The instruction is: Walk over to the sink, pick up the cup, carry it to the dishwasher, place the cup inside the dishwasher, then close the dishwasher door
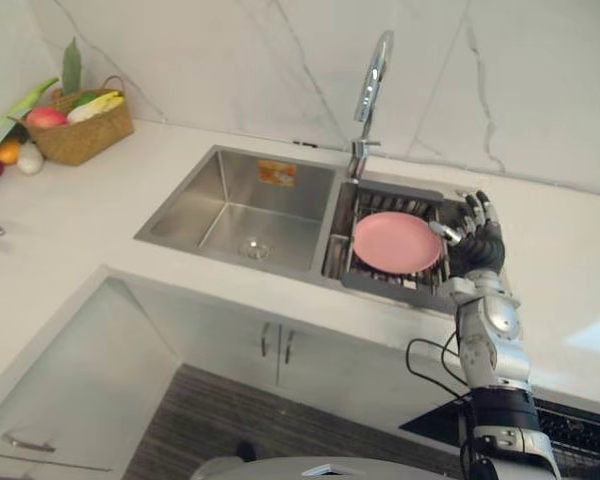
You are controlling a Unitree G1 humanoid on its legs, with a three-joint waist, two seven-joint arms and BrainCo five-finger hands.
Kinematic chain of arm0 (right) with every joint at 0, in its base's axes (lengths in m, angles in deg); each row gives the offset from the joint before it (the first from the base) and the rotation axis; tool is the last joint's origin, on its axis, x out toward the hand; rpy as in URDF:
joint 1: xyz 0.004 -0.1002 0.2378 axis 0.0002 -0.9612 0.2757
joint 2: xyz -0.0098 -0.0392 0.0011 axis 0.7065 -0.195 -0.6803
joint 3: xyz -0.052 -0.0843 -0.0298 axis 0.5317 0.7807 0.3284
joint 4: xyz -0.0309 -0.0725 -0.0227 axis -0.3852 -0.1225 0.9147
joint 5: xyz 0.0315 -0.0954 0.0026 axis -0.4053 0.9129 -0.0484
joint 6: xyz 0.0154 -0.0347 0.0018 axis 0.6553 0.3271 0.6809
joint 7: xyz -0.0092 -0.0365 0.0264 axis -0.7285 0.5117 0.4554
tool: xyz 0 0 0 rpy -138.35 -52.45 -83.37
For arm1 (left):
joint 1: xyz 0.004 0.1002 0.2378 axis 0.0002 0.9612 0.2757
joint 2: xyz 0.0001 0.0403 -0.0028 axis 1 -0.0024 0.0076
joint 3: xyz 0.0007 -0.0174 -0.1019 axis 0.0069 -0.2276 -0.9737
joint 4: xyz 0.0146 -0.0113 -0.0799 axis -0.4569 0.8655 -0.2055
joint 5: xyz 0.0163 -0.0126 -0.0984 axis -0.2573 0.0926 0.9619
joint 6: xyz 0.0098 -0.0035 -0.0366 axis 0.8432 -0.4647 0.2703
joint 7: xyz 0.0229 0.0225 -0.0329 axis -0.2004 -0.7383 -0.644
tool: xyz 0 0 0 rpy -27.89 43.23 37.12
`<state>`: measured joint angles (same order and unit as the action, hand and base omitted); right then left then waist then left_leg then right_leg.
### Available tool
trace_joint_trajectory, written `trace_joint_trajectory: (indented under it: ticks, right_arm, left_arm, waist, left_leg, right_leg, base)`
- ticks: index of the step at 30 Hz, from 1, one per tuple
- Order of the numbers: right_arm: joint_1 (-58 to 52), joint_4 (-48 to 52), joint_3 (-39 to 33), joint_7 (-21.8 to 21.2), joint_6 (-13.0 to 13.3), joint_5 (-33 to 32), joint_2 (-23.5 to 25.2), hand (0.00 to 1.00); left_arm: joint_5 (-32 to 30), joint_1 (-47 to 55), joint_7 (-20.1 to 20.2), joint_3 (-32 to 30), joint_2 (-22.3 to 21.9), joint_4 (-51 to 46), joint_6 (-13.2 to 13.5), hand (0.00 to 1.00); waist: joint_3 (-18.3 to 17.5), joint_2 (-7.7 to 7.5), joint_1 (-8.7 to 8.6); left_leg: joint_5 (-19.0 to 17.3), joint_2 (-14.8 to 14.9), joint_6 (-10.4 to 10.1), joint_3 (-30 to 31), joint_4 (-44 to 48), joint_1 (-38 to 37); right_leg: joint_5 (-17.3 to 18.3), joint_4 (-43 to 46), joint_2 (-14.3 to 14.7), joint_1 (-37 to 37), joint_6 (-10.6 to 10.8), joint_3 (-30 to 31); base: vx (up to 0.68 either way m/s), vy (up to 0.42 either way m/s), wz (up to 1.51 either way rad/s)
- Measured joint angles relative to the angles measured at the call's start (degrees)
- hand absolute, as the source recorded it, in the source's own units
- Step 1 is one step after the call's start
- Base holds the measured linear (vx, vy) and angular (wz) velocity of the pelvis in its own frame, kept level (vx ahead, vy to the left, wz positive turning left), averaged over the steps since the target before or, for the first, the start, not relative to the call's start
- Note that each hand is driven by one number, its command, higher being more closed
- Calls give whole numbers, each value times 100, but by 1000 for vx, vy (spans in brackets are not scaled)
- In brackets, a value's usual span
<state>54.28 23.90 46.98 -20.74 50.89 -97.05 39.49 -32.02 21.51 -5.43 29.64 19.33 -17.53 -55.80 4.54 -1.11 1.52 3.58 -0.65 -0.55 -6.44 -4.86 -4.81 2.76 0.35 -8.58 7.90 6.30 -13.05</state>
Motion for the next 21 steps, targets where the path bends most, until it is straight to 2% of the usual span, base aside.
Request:
trace_joint_trajectory:
  ticks: [4, 9, 14, 17, 21]
  right_arm:
    - [-64, -10, -11, -65, -205, 726, 2, 0]
    - [-58, -17, -14, -20, -270, 1819, -19, 0]
    - [25, -132, 16, -93, -682, 2797, -264, 0]
    - [279, -499, 211, -415, -841, 3414, -591, 0]
    - [595, -1066, 715, -1035, -853, 4238, -1040, 0]
  left_arm:
    - [70, -2, -3, 0, 0, 23, 1, 0]
    - [166, -2, 8, 0, 4, 37, -2, 0]
    - [168, -4, 24, -1, 5, 37, -50, 0]
    - [167, -3, 101, -16, 6, 37, -92, 0]
    - [166, -1, 159, -41, 27, 37, -133, 0]
  waist:
    - [-1, 1, -14]
    - [-1, 1, -11]
    - [-1, 2, -6]
    - [1, -1, -3]
    - [3, -8, 32]
  left_leg:
    - [-7, 16, 1, -37, 1, -6]
    - [-8, 31, 1, -58, 2, -23]
    - [-4, 31, 5, -39, -2, -37]
    - [2, 17, 13, 3, -5, -22]
    - [22, -29, -5, 131, -6, 51]
  right_leg:
    - [-33, -10, 17, 11, 52, 8]
    - [-46, -17, 36, 24, 60, 10]
    - [-46, -21, 36, 49, 59, -23]
    - [-42, -40, 21, 46, 58, -51]
    - [3, -75, -21, 52, 51, -208]
  base:
    - [63, -21, -4]
    - [43, -18, -2]
    - [-23, -5, 2]
    - [-52, 12, 4]
    - [-50, 23, 15]
